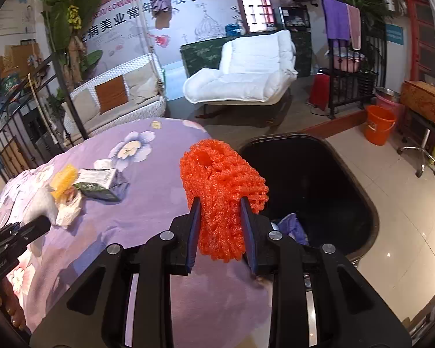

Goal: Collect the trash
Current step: 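Carry the orange foam net in right tool over the bin and open it, then carry the white tissue in left tool over the bin and open it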

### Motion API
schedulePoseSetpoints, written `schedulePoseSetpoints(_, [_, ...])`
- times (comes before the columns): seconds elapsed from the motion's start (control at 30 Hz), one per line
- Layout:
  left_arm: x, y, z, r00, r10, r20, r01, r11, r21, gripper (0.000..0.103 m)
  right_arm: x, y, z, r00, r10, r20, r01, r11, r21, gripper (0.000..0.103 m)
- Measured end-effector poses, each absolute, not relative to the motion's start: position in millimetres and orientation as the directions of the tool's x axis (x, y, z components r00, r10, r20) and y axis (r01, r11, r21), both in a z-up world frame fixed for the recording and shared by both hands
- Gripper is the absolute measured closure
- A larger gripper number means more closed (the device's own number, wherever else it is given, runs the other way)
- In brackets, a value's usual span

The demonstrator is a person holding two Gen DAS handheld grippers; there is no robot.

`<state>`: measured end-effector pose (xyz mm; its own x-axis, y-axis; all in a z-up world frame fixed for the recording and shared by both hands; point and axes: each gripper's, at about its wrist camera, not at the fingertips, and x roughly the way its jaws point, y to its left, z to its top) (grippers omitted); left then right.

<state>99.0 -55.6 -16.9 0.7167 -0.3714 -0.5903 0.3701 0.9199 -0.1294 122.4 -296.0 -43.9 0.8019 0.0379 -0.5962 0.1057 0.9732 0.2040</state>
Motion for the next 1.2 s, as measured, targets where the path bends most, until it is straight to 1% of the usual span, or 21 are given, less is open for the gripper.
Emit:
schedulePoseSetpoints(0.13, [97.8, -75.8, -20.5, 0.696, -0.401, -0.595, 0.417, 0.901, -0.119, 0.08, 126.7, -316.4, -47.4, 0.799, -0.01, -0.601, 0.155, 0.97, 0.189, 0.075])
schedulePoseSetpoints(0.43, [99.8, -109.0, -22.9, 0.651, -0.448, -0.612, 0.488, 0.865, -0.114, 0.08, 154.7, -349.9, -70.7, 0.764, -0.071, -0.641, 0.229, 0.959, 0.167, 0.075])
schedulePoseSetpoints(0.9, [101.2, -141.6, -30.9, 0.587, -0.487, -0.647, 0.546, 0.828, -0.127, 0.08, 195.5, -377.7, -116.0, 0.686, -0.114, -0.719, 0.306, 0.941, 0.142, 0.075])
schedulePoseSetpoints(0.97, [102.4, -144.9, -32.1, 0.578, -0.492, -0.651, 0.554, 0.822, -0.13, 0.08, 200.0, -381.8, -120.6, 0.677, -0.116, -0.727, 0.318, 0.937, 0.146, 0.072])
schedulePoseSetpoints(1.0, [102.9, -147.5, -32.5, 0.575, -0.493, -0.653, 0.557, 0.82, -0.128, 0.08, 201.6, -383.6, -122.4, 0.674, -0.123, -0.728, 0.325, 0.935, 0.144, 0.063])
schedulePoseSetpoints(1.03, [103.6, -149.9, -32.6, 0.573, -0.494, -0.654, 0.561, 0.818, -0.125, 0.08, 202.9, -385.3, -124.1, 0.669, -0.14, -0.73, 0.34, 0.931, 0.133, 0.049])
schedulePoseSetpoints(1.1, [105.0, -154.8, -32.5, 0.568, -0.497, -0.656, 0.569, 0.813, -0.123, 0.08, 200.5, -387.2, -124.9, 0.675, -0.155, -0.721, 0.355, 0.925, 0.134, 0.037])
schedulePoseSetpoints(1.2, [107.2, -161.0, -33.6, 0.558, -0.503, -0.661, 0.58, 0.805, -0.123, 0.08, 197.2, -388.7, -124.1, 0.683, -0.154, -0.714, 0.357, 0.923, 0.142, 0.033])
